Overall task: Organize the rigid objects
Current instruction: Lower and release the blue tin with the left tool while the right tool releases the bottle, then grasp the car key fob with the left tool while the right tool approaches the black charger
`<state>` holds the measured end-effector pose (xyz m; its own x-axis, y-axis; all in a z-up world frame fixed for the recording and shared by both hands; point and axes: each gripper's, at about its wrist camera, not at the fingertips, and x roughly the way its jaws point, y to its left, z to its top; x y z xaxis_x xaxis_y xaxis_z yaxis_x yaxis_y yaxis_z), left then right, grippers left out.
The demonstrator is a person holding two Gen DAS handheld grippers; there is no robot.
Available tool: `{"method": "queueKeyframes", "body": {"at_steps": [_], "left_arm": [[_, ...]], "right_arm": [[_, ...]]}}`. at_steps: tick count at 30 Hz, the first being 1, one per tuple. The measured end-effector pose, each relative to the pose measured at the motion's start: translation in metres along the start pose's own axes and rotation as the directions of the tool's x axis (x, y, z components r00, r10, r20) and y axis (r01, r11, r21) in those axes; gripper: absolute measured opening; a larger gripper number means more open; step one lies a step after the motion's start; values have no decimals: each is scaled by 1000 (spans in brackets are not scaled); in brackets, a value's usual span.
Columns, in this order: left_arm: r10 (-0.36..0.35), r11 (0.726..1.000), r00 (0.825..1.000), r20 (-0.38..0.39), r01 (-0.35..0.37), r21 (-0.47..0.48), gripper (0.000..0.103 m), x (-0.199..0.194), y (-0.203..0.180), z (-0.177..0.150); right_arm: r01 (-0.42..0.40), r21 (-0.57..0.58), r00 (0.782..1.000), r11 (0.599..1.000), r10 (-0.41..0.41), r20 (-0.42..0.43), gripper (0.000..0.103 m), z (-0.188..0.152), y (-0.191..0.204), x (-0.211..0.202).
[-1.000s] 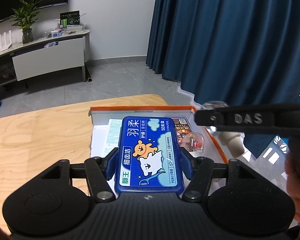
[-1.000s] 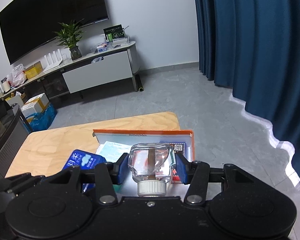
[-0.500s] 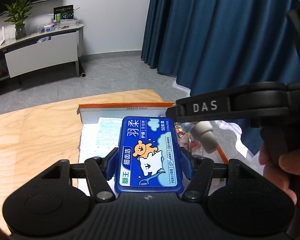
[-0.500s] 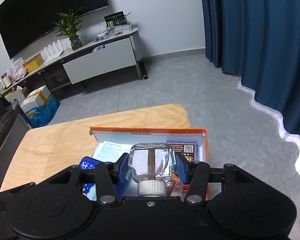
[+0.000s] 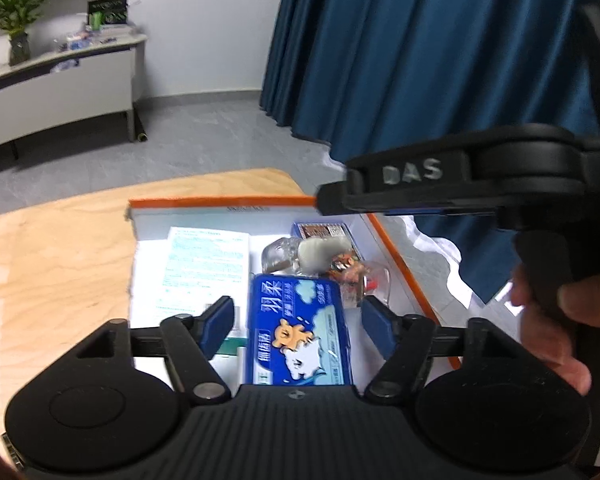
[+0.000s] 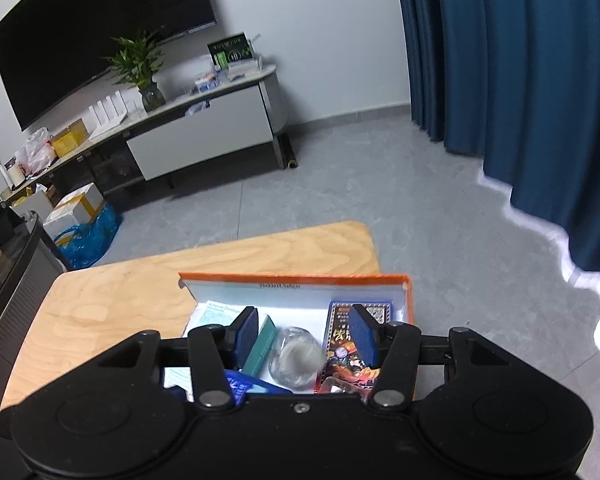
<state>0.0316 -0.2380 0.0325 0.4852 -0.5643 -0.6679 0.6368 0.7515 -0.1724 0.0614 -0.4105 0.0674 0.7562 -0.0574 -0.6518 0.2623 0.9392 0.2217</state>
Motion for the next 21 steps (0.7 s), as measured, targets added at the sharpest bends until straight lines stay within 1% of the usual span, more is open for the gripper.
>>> {"method": "queueKeyframes", "body": {"at_steps": [5, 8, 11, 14, 16, 19, 21], "left_arm": [[42, 999, 998, 41, -41, -29, 81, -32, 2, -3], [78, 997, 994, 70, -76, -33, 85, -56, 3, -11], [116, 993, 989, 95, -112, -47, 85, -79, 11, -22], [138, 989, 985, 106, -132, -66, 85, -100, 25, -36], [164, 985, 980, 113, -157, -75, 86, -115, 37, -48], [183, 981, 974, 136, -172, -90, 88, -139, 60, -74], [227, 971, 965, 129, -214, -108, 89, -151, 79, -94]], "right_arm": [[32, -41, 997, 999, -29, 73, 69, -8, 14, -35], [25, -60, 995, 998, -19, 99, 71, -17, 25, -55], [6, -63, 995, 998, 0, 103, 72, -29, 35, -70], [-8, -92, 995, 996, 17, 97, 72, -44, 52, -81], [-31, -107, 995, 994, 41, 87, 72, -55, 65, -86], [-86, -116, 994, 990, 93, 63, 72, -72, 84, -91], [-109, -132, 992, 985, 117, 52, 72, -84, 100, -94]]}}
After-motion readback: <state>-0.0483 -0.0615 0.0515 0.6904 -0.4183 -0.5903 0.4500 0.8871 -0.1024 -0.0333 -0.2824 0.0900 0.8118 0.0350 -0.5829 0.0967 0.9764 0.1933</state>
